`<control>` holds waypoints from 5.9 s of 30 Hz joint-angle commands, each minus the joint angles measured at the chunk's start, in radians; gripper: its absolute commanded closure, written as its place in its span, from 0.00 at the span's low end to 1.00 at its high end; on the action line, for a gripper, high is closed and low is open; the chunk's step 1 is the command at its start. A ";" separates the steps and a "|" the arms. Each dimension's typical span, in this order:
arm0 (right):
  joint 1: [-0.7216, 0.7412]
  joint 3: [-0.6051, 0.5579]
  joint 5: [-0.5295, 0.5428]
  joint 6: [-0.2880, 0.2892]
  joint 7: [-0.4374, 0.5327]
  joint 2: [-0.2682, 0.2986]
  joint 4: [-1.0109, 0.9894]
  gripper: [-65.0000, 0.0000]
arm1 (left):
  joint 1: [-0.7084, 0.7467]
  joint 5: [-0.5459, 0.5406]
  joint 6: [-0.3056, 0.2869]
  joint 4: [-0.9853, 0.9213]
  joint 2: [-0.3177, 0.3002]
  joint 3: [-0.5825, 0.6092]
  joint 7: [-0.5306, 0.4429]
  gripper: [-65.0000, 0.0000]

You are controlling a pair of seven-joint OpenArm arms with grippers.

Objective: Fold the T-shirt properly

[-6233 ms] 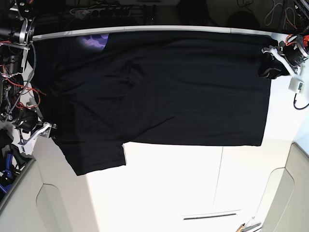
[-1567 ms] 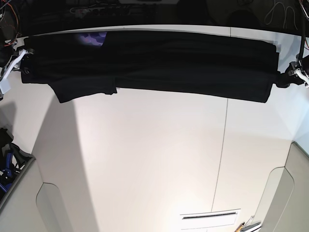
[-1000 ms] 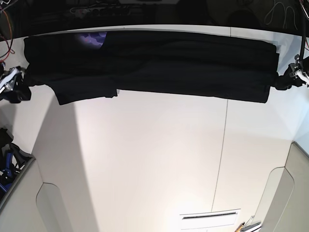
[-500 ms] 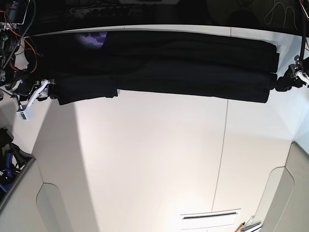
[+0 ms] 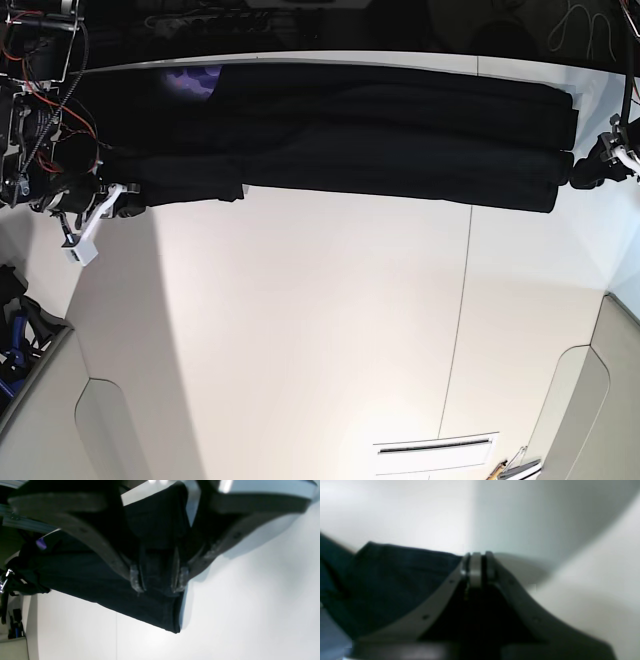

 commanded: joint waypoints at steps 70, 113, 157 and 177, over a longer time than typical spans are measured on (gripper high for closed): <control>-0.460 0.183 -0.314 -0.013 0.071 -0.243 0.850 0.56 | 0.012 -0.058 -0.009 -0.137 0.017 -0.009 -0.066 0.51; -0.460 0.433 -0.095 0.000 0.060 -0.179 0.579 0.57 | 0.135 -0.191 -0.009 0.509 0.388 0.197 0.075 1.00; -0.454 0.498 -0.093 -0.001 0.061 -0.138 0.579 0.57 | 0.009 0.011 -0.009 0.521 0.510 0.793 -0.045 0.62; -0.388 0.714 0.521 0.061 -0.128 0.051 0.097 0.32 | 0.003 0.033 -0.009 0.521 0.504 0.789 -0.048 0.62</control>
